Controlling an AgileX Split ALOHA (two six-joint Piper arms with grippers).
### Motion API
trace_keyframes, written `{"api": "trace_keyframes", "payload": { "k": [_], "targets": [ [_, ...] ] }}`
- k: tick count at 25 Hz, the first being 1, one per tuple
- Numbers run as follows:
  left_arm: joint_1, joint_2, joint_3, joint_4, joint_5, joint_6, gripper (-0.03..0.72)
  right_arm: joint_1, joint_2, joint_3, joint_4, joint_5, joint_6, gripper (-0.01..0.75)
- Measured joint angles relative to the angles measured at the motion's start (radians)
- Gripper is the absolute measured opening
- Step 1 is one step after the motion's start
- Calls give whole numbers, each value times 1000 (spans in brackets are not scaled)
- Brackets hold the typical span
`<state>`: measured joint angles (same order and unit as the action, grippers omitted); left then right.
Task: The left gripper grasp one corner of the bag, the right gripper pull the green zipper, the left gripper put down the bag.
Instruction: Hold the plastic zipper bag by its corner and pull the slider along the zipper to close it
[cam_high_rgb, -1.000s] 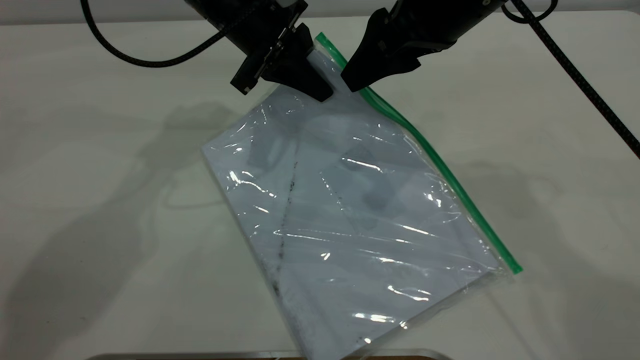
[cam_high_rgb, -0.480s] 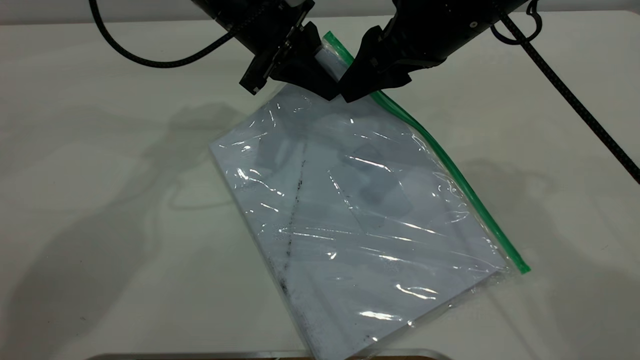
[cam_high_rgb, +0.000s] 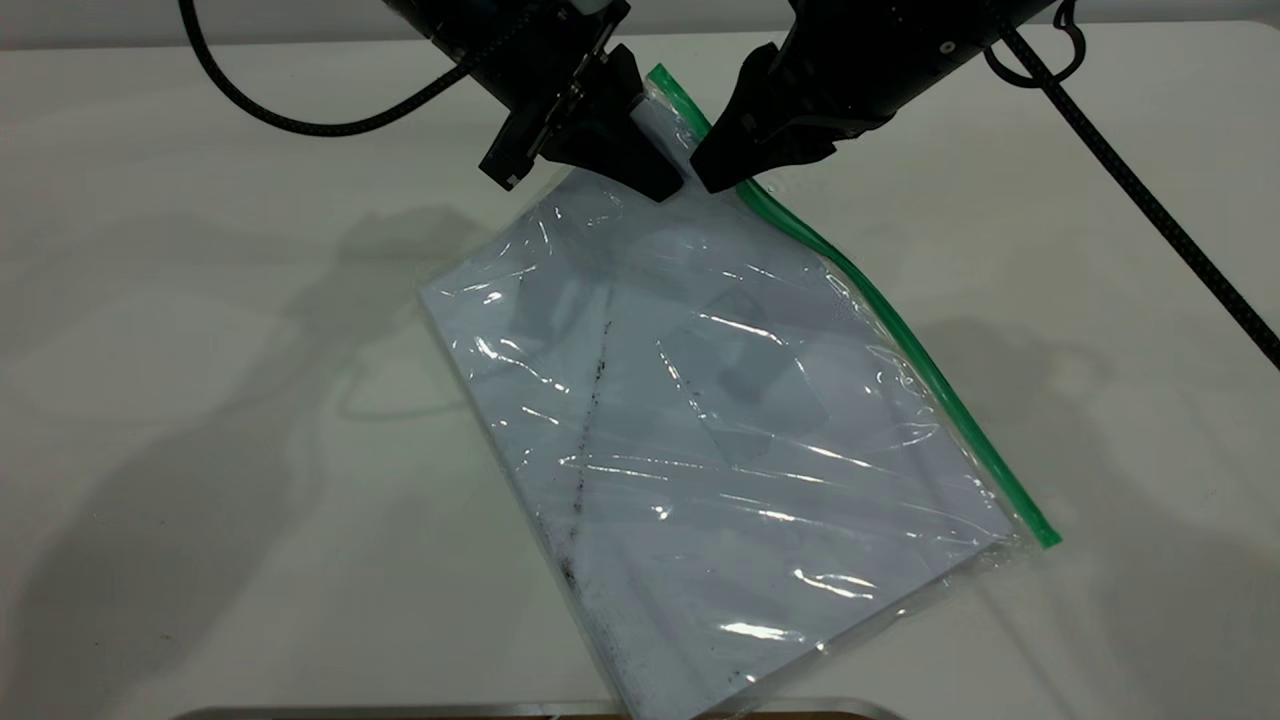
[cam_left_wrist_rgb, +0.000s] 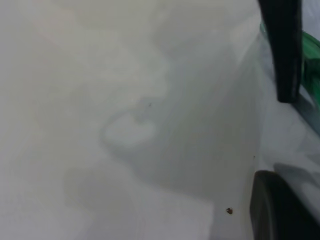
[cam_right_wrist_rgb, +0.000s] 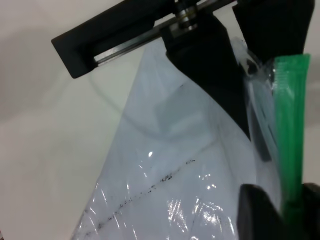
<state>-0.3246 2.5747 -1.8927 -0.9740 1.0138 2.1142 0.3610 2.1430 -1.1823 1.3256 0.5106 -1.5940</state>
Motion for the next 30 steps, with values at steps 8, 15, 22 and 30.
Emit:
{"api": "trace_keyframes", "payload": {
  "k": [8,15,22,30],
  "targets": [
    [0,0,0,0,-4,3,52,-1,0,0,2,-31,2,87],
    [11,0,0,-17,-7,2,52,-1,0,0,16,-82,4,87],
    [35,0,0,-53,-3,2,52,-1,0,-1,21,-105,4,87],
    [47,0,0,-62,1,2,52,-1,0,-1,21,-109,4,87]
  ]
}}
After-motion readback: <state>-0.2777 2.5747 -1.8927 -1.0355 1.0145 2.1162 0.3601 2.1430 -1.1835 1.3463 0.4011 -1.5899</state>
